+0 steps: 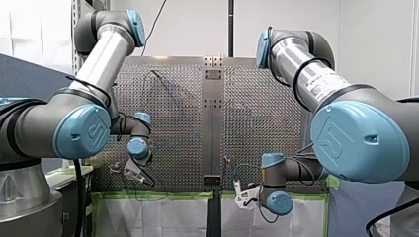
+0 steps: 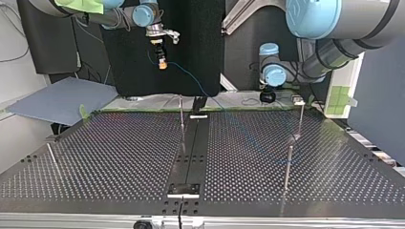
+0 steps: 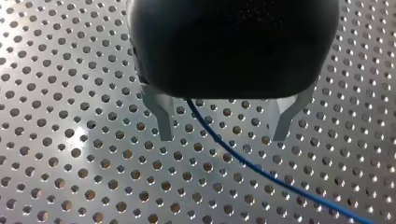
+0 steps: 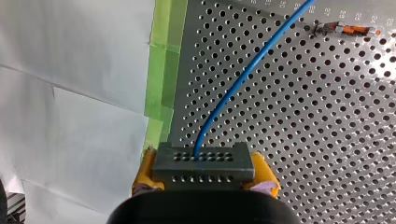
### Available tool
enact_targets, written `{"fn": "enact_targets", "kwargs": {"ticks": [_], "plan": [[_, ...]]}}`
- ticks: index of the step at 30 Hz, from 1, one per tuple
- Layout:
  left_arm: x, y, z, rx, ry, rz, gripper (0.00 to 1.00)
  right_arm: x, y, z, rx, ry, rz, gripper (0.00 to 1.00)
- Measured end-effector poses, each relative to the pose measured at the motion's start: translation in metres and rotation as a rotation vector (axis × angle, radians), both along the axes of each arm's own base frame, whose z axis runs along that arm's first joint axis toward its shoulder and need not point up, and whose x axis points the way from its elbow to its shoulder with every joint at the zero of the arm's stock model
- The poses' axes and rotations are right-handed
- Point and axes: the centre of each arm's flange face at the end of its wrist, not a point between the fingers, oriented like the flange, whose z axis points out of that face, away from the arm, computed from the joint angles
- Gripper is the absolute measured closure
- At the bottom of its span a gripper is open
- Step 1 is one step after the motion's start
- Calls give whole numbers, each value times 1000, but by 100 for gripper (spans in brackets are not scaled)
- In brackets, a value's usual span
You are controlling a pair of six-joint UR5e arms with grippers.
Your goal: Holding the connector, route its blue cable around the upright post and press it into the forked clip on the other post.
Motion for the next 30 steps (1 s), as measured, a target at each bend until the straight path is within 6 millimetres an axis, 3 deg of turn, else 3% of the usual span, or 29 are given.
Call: {"fn": "enact_targets", "kwargs": {"ticks": [6, 15, 22, 30], "plan": [[-1, -5, -3, 69, 47, 11, 2, 0, 0, 0, 0, 0, -1, 100], [6, -16, -26, 152, 132, -21, 2, -1, -2, 0, 3, -1, -5, 100], [-4, -14, -48, 225, 243, -54, 2, 0, -1, 0, 3, -3, -1, 100], [-8, -13, -50, 290, 291, -88, 2, 0, 0, -1, 11, 2, -1, 100]]}}
